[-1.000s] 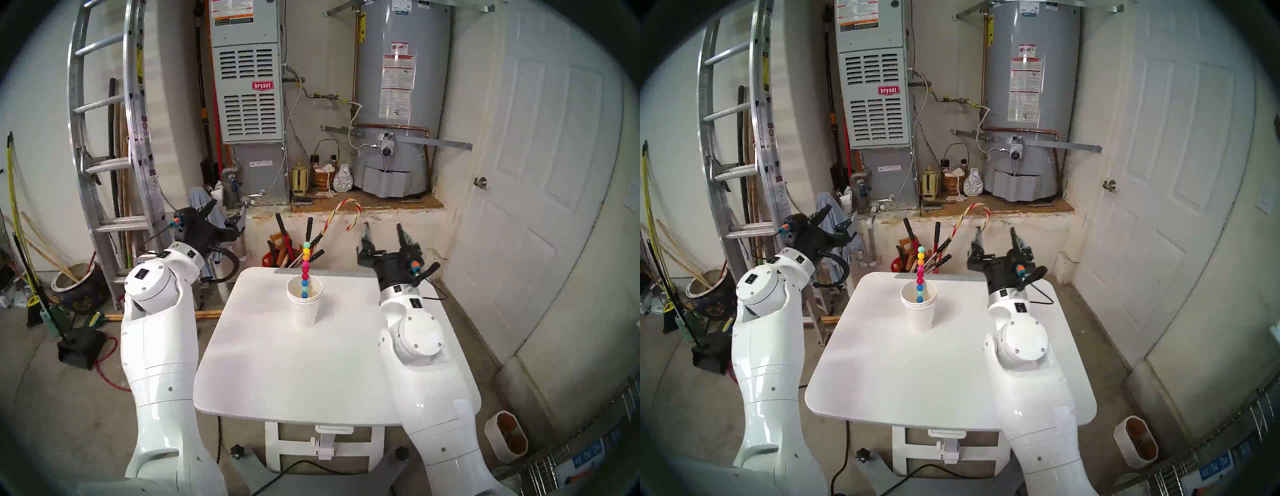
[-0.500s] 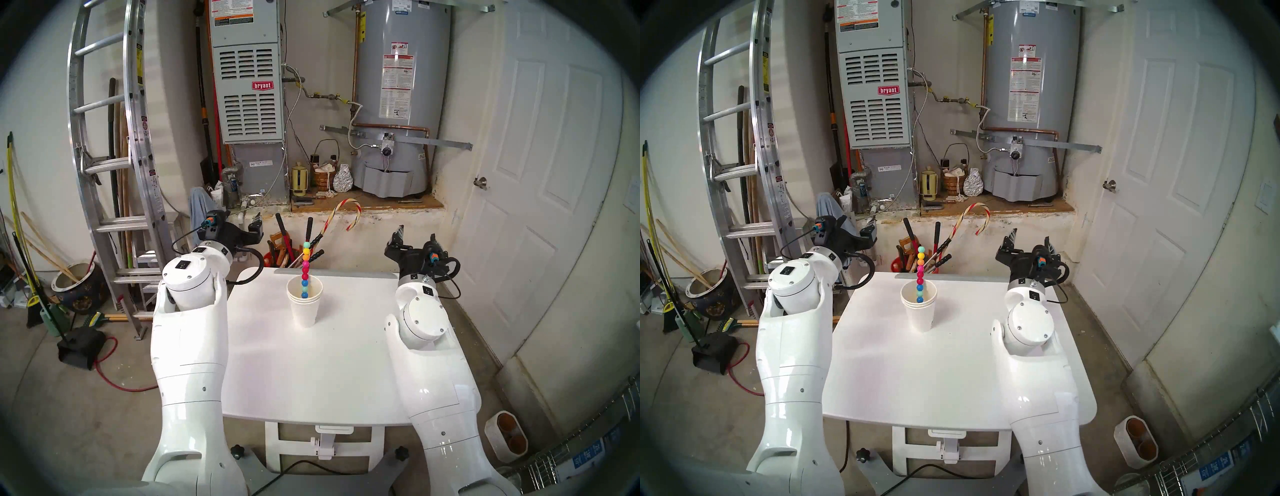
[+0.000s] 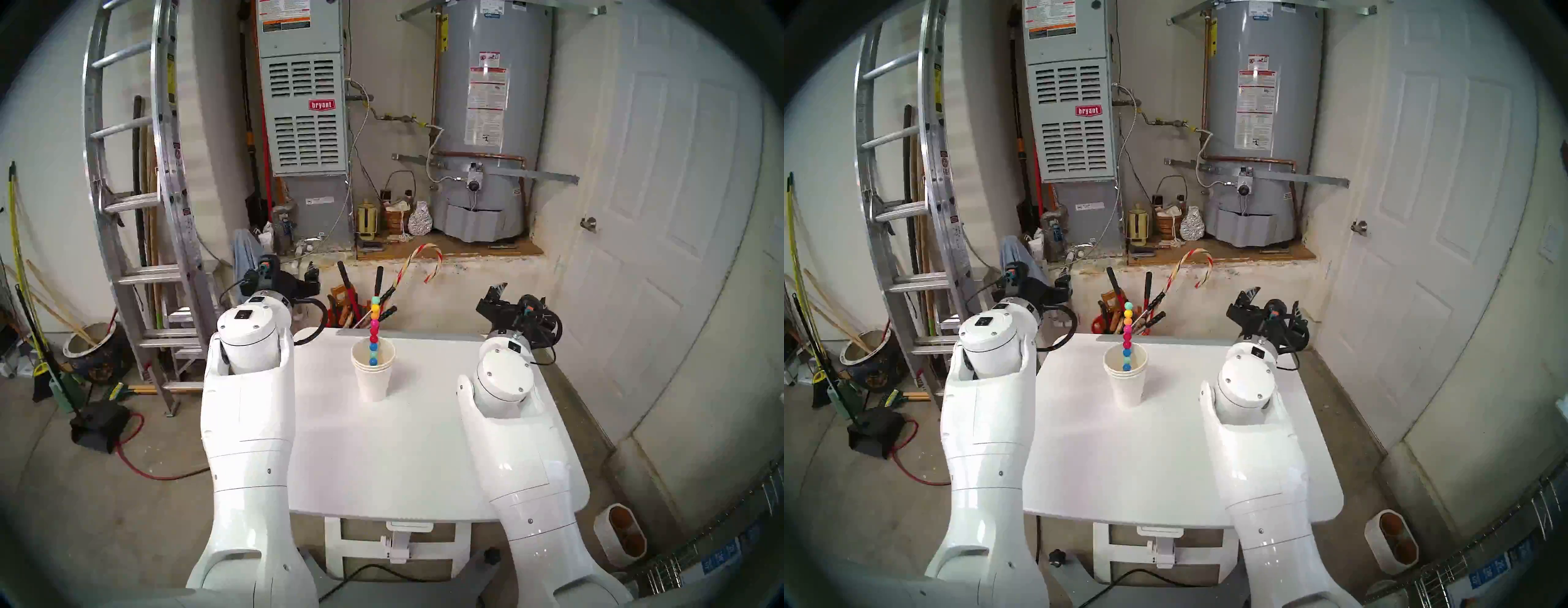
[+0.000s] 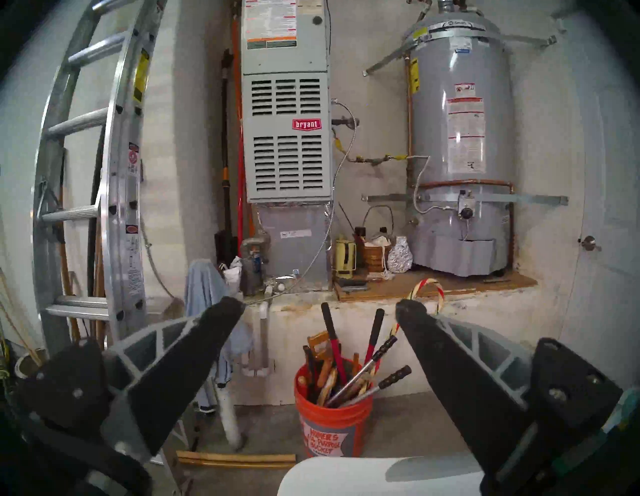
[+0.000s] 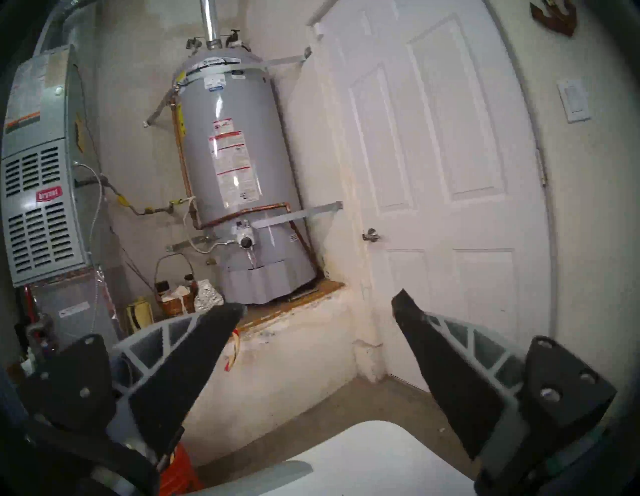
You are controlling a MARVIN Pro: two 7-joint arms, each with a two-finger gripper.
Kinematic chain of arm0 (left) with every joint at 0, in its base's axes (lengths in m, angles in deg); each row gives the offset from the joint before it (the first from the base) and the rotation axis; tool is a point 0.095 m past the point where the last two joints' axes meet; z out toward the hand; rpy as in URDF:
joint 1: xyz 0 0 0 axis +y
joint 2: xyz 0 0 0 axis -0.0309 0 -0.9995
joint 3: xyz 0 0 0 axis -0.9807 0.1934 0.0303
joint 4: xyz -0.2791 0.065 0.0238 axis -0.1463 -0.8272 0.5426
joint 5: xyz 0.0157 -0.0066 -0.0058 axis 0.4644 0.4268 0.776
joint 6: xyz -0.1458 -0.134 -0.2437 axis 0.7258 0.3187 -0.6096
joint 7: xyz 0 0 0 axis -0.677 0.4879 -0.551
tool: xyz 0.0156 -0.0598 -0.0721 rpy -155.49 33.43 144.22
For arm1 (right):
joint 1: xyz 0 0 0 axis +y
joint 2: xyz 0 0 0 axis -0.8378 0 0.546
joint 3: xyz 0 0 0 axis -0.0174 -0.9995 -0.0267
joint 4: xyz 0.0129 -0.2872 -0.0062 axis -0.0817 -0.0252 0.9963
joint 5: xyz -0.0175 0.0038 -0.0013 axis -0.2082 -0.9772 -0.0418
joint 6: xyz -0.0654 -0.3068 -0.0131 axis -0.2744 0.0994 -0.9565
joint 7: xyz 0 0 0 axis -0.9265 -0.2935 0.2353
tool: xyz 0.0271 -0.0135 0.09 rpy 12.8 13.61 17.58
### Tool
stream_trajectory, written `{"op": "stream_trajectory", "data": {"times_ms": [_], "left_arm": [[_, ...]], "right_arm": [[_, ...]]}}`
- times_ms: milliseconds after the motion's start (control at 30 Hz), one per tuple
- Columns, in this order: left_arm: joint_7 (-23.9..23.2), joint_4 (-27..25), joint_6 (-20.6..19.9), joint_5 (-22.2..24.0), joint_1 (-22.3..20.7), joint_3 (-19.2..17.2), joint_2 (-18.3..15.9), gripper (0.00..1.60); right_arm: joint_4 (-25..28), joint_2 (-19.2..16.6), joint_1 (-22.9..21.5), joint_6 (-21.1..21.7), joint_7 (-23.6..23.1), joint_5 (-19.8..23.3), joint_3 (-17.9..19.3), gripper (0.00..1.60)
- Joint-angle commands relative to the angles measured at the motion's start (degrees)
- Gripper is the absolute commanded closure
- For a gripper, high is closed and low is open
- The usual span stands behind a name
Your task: Switch the marker to another color
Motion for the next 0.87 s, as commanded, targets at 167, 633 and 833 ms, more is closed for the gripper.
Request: {"op": "stream_trajectory", "data": {"times_ms": [167, 633, 833], "left_arm": [[1.1, -1.1, 0.3, -0.3, -1.5, 0.4, 0.5, 0.0], [1.3, -1.1, 0.4, -0.3, -1.5, 0.4, 0.6, 0.0], [1.3, -1.1, 0.4, -0.3, -1.5, 0.4, 0.6, 0.0]], "right_arm": [[-0.5, 1.3, -3.4, 0.6, 8.1, -0.2, -2.4, 0.0], [-0.8, 1.5, -3.7, 0.5, 9.1, -0.4, -2.5, 0.0], [-0.9, 1.5, -3.8, 0.5, 9.2, -0.4, -2.5, 0.0]]}}
